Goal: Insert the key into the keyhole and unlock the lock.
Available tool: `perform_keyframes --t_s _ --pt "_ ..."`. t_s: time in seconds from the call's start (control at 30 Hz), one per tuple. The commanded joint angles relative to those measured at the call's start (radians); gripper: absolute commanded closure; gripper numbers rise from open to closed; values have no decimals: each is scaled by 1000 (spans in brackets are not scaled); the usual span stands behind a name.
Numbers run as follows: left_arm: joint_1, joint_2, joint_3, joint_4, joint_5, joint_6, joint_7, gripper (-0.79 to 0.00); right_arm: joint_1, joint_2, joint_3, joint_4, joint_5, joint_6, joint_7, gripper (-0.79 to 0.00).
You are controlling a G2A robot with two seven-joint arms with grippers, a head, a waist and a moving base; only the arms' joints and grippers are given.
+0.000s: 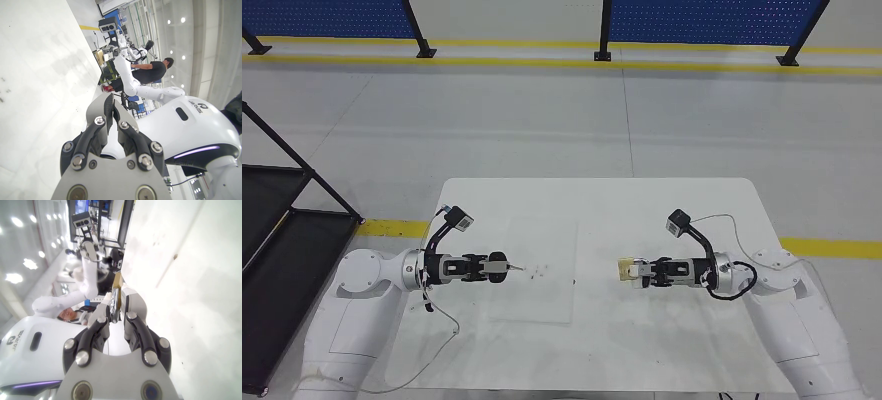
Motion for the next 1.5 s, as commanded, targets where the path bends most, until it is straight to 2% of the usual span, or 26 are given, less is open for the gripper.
perform_keyframes --t_s 0.0,0.13,0.2,0.43,0.67,0.83,1.13,1.47 --pt "0 0 0 0 0 0 0 0 0 0 0 0 0 0 0 0" --pt "0 0 0 0 0 0 0 0 0 0 0 0 0 0 0 0" --pt "0 0 0 0 0 0 0 0 -21 -2 1 -4 27 2 -49 0" --pt "0 0 0 0 0 0 0 0 -180 -8 6 -99 155 -98 -210 0" --pt "0 0 0 0 0 0 0 0 -301 -9 -20 -234 110 -154 -338 0" --pt "0 0 0 0 0 0 0 0 -347 -11 -34 -305 125 -139 -393 0" --pt "0 0 0 0 0 0 0 0 -345 -4 -28 -397 60 -59 -427 0" --pt "0 0 0 0 0 0 0 0 -292 -9 -73 -399 74 -12 -413 0"
